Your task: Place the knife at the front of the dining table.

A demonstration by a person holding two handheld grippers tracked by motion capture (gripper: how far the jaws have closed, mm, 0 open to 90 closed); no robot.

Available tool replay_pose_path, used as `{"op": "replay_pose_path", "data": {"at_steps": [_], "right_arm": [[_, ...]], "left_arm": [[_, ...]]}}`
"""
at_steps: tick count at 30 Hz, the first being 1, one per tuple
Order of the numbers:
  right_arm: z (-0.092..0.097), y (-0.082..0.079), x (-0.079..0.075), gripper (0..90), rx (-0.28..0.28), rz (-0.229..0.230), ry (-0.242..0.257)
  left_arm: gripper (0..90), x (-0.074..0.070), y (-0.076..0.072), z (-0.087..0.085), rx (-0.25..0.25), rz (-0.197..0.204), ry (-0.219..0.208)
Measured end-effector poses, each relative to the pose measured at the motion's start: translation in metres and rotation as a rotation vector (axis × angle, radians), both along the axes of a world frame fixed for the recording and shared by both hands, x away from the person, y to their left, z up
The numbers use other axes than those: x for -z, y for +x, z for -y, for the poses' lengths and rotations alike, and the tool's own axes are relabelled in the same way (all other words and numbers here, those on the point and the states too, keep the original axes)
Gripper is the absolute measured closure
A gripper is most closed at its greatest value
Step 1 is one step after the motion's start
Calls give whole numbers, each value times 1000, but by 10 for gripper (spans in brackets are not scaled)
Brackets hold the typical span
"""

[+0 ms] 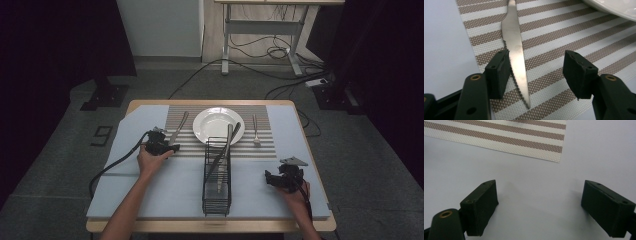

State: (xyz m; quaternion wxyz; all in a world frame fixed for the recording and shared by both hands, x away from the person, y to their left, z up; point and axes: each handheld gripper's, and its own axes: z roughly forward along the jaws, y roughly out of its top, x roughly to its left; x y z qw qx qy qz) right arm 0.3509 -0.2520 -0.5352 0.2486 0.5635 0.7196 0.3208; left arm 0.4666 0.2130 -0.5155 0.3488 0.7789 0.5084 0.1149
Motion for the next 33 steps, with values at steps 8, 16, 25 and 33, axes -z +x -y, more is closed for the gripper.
{"op": "replay_pose_path", "data": {"at_steps": [8, 16, 25, 33], "right_arm": [[0, 0, 0, 134, 0, 0, 0], [0, 0, 0, 134, 0, 0, 0], [0, 0, 0, 134, 0, 0, 0], [0, 0, 0, 134, 0, 0, 0]], "left_arm": [[402, 1, -2, 3, 11, -4, -29], [405, 1, -2, 5, 20, -8, -55], [416, 3, -3, 7, 19, 0, -71], [417, 3, -2, 7, 21, 2, -77]]}}
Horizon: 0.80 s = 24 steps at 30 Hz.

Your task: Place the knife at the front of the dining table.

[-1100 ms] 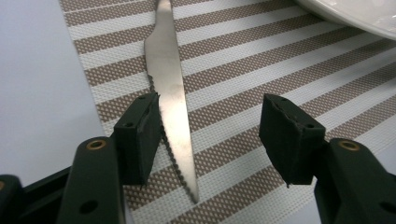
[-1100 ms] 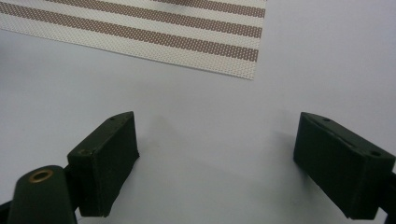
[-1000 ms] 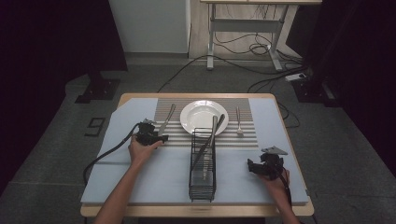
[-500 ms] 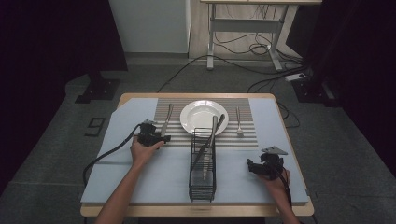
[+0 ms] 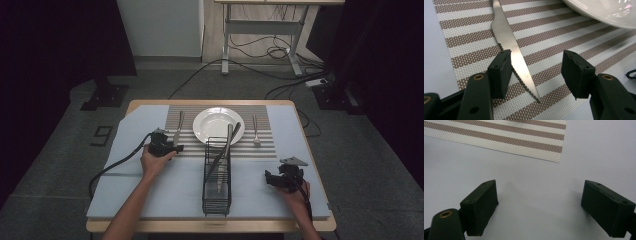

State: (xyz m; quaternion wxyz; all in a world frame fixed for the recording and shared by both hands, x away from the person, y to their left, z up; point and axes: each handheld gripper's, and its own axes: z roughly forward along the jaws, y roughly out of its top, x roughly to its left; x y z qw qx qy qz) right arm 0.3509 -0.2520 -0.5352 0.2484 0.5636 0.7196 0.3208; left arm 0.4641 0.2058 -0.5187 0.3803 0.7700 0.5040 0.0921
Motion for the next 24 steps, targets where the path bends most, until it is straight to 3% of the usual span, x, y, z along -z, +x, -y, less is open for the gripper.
{"op": "replay_pose_path", "data": {"at_steps": [7, 13, 17, 24], "right_arm": [[0, 0, 0, 134, 0, 0, 0], [0, 0, 0, 134, 0, 0, 1], [0, 0, 0, 134, 0, 0, 1], [0, 0, 0, 134, 0, 0, 0]], "left_arm": [[407, 0, 0, 0, 3, 2, -4], [370, -1, -5, -2, 20, 23, 20], [357, -7, -12, -5, 35, 46, 23], [343, -20, -38, -12, 60, 95, 22]]}}
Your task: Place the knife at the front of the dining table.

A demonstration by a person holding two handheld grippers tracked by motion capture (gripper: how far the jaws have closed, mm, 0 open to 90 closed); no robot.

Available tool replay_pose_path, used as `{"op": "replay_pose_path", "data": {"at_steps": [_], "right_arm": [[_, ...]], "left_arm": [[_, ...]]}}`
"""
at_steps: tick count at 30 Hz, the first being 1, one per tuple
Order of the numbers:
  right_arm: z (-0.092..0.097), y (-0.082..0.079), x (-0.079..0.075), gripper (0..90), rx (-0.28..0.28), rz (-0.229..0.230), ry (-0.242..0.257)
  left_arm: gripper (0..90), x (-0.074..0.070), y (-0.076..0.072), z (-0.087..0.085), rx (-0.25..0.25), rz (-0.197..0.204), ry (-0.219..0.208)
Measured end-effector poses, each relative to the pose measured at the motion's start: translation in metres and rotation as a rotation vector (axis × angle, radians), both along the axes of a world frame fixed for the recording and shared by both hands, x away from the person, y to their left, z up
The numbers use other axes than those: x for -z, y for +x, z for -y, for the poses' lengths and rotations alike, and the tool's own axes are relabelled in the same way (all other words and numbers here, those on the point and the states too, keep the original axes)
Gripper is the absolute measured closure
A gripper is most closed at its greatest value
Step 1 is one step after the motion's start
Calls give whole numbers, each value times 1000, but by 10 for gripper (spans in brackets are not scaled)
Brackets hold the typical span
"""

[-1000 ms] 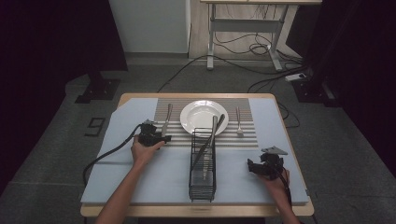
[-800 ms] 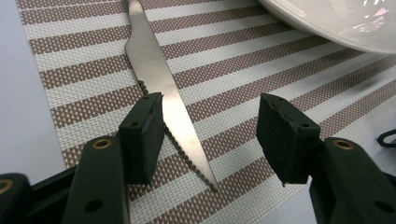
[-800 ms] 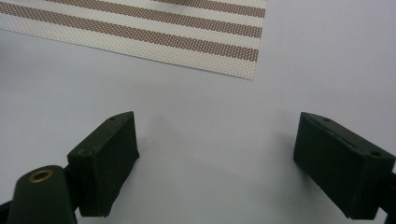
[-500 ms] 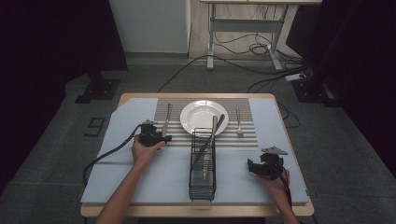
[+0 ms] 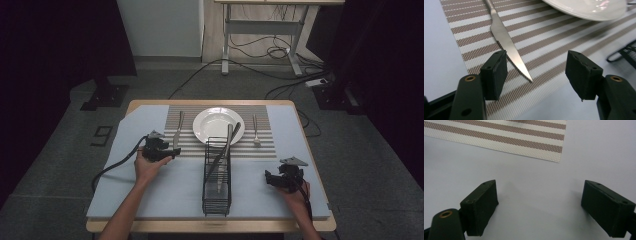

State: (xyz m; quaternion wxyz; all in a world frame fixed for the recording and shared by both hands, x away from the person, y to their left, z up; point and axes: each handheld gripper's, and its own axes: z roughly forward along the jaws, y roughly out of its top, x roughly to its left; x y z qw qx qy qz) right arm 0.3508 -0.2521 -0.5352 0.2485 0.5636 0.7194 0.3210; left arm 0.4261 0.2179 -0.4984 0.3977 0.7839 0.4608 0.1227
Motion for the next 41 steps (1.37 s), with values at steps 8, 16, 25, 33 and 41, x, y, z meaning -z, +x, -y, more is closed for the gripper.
{"op": "replay_pose_path", "data": {"at_steps": [8, 16, 25, 33, 41], "right_arm": [[0, 0, 0, 134, 0, 0, 0], [0, 0, 0, 133, 0, 0, -1], [0, 0, 0, 134, 0, 0, 0], [0, 0, 0, 134, 0, 0, 0], [0, 0, 0, 134, 0, 0, 0]], "left_arm": [[334, -5, -36, -10, 33, 27, -29], [333, 1, -71, -25, 31, 51, -39], [331, 5, -80, -26, 43, 46, -26], [331, 9, -81, -24, 49, 40, -5], [331, 11, -80, -23, 49, 39, 12]]}}
